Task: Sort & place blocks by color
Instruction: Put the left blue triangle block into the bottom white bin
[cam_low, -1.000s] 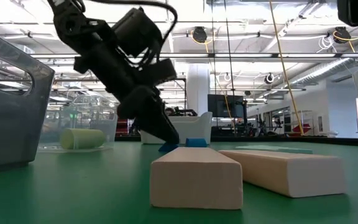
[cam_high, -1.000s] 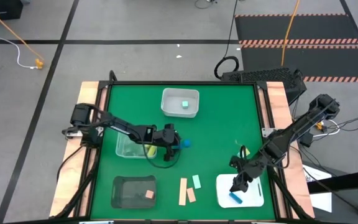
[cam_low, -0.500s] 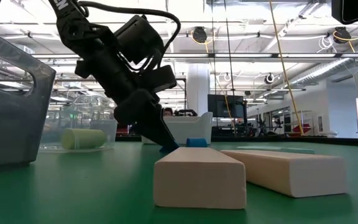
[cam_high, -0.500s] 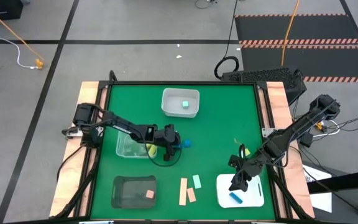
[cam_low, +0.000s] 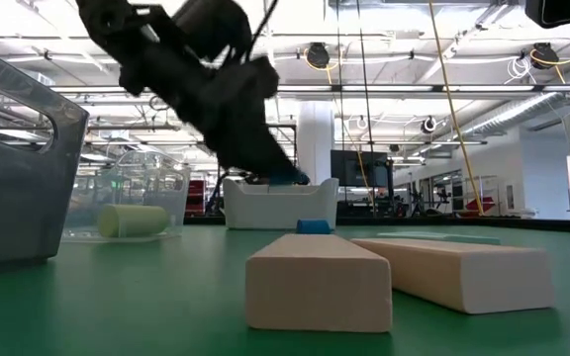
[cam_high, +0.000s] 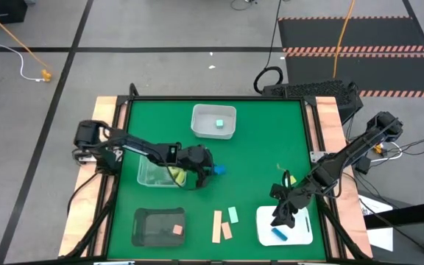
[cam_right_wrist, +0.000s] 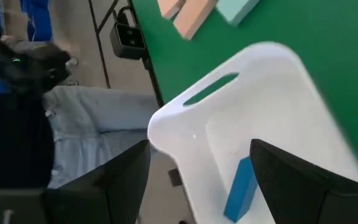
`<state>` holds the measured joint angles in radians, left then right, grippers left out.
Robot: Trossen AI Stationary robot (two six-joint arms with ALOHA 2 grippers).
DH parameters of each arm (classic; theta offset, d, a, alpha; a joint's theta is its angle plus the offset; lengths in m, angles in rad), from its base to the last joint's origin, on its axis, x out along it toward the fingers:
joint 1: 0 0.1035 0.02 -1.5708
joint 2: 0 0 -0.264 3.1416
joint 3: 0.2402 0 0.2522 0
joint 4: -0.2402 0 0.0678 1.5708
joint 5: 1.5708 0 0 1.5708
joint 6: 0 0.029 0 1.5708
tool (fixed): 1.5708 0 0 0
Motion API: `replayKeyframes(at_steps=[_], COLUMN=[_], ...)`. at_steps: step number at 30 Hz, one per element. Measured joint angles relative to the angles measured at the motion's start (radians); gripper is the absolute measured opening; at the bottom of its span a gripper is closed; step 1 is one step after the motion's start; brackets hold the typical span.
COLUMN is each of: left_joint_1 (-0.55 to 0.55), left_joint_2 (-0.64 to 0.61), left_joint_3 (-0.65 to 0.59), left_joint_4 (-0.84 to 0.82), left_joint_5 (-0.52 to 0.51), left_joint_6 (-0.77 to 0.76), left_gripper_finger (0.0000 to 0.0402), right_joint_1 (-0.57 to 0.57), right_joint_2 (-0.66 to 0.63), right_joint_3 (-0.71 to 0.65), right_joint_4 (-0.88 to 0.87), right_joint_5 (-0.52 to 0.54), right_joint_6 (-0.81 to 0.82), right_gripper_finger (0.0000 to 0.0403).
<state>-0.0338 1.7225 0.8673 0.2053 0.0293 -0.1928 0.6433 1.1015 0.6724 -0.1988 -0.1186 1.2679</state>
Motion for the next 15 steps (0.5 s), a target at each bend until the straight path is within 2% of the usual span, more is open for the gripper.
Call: replayKeyframes(at_steps=[9, 15], left_joint_1=[-0.023, -0.066], left_joint_2=[-0.170, -0.230], left_joint_3=[0.000, 0.003], left_joint_4=[0.115, 0.167], left_joint_5=[-0.038, -0.141], left_joint_6=[0.050, 0.169], left_gripper_finger=[0.0134, 0.0134], right_joint_1=[-0.092, -0.228], right_joint_2=[0.000, 0.000], right_joint_3=[0.000, 0.000], right_joint_4=[0.004, 0.045], right_joint_5=[0.149, 0.248], right_joint_6=[-0.172, -0.259], right_gripper_finger=[0.0265, 0.0265])
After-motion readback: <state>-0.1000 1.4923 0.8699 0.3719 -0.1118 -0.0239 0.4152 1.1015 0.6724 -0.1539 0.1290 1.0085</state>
